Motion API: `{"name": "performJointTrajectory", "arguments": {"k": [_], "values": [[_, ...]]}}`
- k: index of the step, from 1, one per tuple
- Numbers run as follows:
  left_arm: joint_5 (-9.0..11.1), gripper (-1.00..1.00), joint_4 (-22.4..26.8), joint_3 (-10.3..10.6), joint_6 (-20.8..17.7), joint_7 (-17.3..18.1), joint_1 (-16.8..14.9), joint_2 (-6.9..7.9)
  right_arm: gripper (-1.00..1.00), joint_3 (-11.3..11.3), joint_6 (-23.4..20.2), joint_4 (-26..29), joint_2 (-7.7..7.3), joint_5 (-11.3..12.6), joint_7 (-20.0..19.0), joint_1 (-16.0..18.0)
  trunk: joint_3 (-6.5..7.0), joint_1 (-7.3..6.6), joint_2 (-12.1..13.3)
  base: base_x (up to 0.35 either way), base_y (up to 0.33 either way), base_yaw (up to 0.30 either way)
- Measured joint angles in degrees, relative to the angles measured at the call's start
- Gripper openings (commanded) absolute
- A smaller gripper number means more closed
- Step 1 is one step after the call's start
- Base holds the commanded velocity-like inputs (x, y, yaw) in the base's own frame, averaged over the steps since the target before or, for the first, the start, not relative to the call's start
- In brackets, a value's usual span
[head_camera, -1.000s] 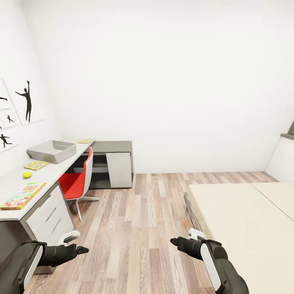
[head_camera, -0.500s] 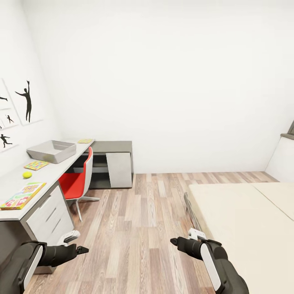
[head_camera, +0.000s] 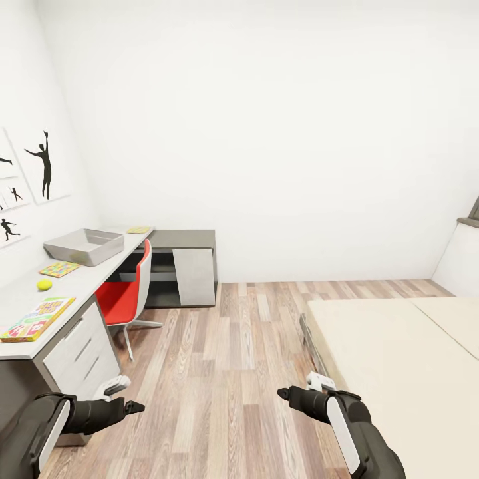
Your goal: Put all the toys in the child's room - the three board games (two on the bed and one on the table), the two jigsaw puzzles on the table, and the tennis ball on the table - inside the toy box on the table in the child's room.
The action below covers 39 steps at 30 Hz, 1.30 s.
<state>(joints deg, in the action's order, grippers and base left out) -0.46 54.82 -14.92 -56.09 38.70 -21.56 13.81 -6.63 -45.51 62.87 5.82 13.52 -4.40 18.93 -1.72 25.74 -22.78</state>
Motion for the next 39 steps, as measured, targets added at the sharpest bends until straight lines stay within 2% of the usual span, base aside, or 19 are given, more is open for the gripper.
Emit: {"name": "performJointTrajectory", "arguments": {"k": [39], "values": [[0.0, 1.0, 0.0, 0.0, 0.0, 0.0, 0.0, 0.0, 1.0, 0.0, -0.1, 0.1, 0.09, 0.0, -0.2, 0.0, 0.0, 0.0, 0.0, 0.0, 0.0, 0.0]]}}
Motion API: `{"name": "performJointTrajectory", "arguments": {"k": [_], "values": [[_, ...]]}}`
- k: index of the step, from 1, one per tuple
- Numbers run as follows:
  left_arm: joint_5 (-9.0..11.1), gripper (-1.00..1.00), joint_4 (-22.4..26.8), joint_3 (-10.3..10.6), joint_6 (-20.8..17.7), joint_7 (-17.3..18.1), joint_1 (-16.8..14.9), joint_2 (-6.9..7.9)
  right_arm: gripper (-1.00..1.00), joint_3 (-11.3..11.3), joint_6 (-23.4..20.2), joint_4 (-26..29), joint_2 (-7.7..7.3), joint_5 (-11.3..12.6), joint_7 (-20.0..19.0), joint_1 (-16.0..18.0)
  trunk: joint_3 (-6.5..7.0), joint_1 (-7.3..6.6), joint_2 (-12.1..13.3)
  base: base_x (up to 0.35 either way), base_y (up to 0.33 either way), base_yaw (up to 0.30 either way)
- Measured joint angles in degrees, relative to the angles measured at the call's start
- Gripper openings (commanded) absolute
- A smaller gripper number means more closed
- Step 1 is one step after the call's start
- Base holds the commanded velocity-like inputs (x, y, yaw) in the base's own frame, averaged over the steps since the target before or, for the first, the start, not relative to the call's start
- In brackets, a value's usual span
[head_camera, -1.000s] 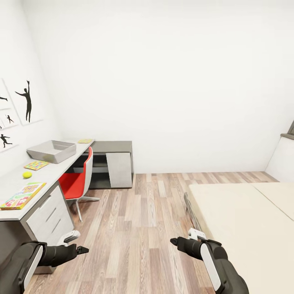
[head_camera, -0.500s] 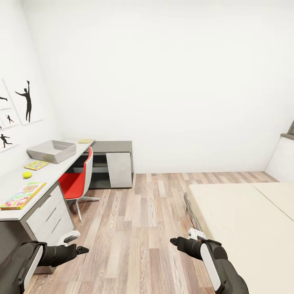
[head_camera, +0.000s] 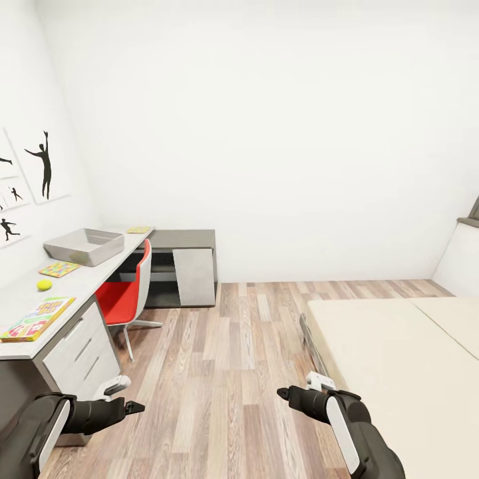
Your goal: Put all the toys in the child's room - the three board games (two on the bed and one on the table), the two jigsaw puzzles on the table, and the tennis ball on the table - inside the toy box on the table in the child's room.
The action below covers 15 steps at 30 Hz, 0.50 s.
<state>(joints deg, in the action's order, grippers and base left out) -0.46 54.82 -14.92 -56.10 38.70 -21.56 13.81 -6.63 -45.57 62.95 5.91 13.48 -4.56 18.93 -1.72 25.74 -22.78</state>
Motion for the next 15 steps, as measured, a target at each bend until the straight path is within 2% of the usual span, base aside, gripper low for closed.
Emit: {"name": "performJointTrajectory", "arguments": {"k": [5, 11, 15], "values": [[0.0, 1.0, 0.0, 0.0, 0.0, 0.0, 0.0, 0.0, 1.0, 0.1, 0.0, 0.0, 0.0, 0.0, 0.0, 0.0, 0.0, 0.0, 0.0, 0.0, 0.0, 0.056], [0.0, 1.0, 0.0, 0.0, 0.0, 0.0, 0.0, 0.0, 1.0, 1.1, 0.1, 0.0, -0.05, 0.0, 0.2, 0.0, 0.0, 0.0, 0.0, 0.0, 0.0, 0.172], [0.0, 1.0, 0.0, 0.0, 0.0, 0.0, 0.0, 0.0, 1.0, 1.7, 0.1, 0.0, -0.07, 0.0, 0.3, 0.0, 0.0, 0.0, 0.0, 0.0, 0.0, 0.096]]}}
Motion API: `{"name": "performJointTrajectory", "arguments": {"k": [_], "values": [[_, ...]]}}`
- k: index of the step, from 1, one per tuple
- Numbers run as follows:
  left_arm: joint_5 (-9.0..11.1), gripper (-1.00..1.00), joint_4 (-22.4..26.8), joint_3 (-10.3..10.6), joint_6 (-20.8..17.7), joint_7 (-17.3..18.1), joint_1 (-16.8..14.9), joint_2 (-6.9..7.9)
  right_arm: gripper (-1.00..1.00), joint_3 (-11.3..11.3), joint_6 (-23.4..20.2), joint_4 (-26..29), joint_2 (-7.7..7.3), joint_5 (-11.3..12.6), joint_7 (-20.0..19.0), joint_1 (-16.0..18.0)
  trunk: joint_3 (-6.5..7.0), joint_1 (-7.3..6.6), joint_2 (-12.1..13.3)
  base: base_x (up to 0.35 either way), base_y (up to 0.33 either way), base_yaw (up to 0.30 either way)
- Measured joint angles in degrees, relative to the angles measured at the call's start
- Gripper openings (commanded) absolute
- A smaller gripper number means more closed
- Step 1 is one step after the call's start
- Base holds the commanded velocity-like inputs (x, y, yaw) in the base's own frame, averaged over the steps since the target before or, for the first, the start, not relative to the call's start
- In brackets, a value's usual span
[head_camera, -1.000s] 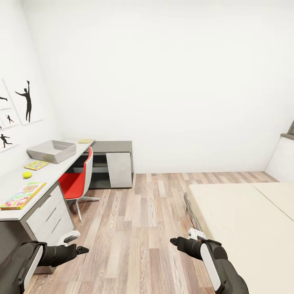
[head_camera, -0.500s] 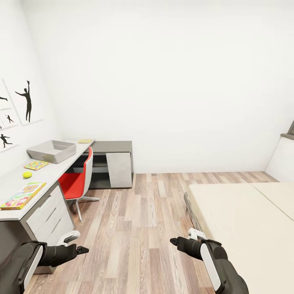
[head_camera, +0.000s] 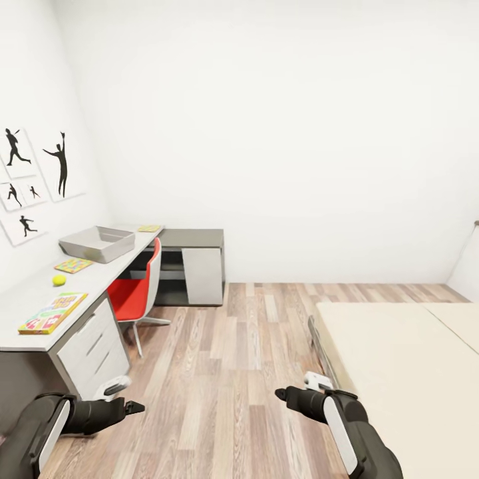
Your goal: Put all the toys in the child's room - the three board games (two on the bed and one on the table), the two jigsaw puzzles on the table, and the tennis ball on the table - inside the toy box on the table in the child's room.
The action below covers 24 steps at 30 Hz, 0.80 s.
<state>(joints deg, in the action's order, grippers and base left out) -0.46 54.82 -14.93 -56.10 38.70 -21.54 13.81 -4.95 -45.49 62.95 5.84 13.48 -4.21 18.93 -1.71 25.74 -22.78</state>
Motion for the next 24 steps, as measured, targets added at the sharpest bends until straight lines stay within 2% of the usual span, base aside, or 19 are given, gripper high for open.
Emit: {"name": "performJointTrajectory", "arguments": {"k": [24], "values": [[0.0, 1.0, 0.0, 0.0, 0.1, 0.0, 0.0, 0.0, 1.0, 0.4, 0.0, 0.0, -0.01, 0.0, 0.1, 0.0, 0.0, 0.0, 0.0, 0.0, 0.0, 0.011]]}}
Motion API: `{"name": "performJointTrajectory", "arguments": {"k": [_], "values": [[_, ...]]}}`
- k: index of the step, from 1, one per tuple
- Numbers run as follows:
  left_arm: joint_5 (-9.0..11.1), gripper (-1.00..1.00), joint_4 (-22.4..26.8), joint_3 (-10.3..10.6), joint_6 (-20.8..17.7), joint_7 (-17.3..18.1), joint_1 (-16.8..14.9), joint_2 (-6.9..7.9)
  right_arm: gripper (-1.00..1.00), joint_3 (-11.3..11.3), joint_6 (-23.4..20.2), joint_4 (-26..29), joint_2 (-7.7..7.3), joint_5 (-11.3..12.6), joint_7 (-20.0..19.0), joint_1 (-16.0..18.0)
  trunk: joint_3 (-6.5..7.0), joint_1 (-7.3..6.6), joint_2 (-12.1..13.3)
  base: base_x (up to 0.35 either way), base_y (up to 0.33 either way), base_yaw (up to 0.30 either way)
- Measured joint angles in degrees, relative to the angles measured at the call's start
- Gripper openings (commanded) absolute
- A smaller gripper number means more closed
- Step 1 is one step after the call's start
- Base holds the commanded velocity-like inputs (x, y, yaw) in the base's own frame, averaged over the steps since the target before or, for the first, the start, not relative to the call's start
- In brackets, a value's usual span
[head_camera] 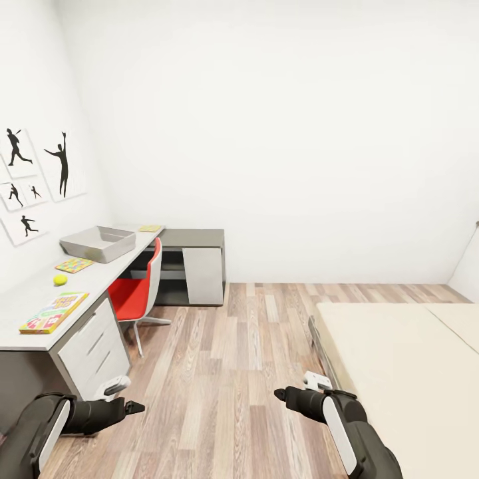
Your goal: Put all the toys in the child's room - the three board games (two on the bed and one on the table), the two jigsaw puzzles on the table, and the tennis ball on the table - inside the toy box on the table in the child's room.
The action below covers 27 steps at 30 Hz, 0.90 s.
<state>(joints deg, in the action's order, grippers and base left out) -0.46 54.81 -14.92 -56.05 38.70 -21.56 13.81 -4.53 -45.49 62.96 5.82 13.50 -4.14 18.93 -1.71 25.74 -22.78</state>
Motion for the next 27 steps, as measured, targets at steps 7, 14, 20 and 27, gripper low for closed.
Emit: {"name": "performJointTrajectory", "arguments": {"k": [7, 14, 20, 27], "values": [[0.0, 1.0, 0.0, 0.0, 0.0, 0.0, 0.0, 0.0, 1.0, 0.0, 0.0, 0.0, 0.01, 0.0, 0.0, 0.0, 0.0, 0.0, 0.0, 0.0, -0.09, 0.0], [0.0, 1.0, 0.0, 0.0, 0.0, 0.0, 0.0, 0.0, 1.0, 0.0, 0.0, 0.0, 0.01, 0.0, 0.0, 0.0, 0.0, 0.0, 0.0, 0.0, -0.196, 0.0], [0.0, 1.0, 0.0, 0.0, 0.0, 0.0, 0.0, 0.0, 1.0, 0.0, 0.0, 0.0, 0.01, 0.0, 0.0, 0.0, 0.0, 0.0, 0.0, 0.0, -0.228, 0.0], [0.0, 1.0, 0.0, 0.0, 0.0, 0.0, 0.0, 0.0, 1.0, 0.0, 0.0, 0.0, 0.01, 0.1, 0.0, 0.0, 0.0, 0.0, 0.0, 0.0, -0.238, 0.0]]}}
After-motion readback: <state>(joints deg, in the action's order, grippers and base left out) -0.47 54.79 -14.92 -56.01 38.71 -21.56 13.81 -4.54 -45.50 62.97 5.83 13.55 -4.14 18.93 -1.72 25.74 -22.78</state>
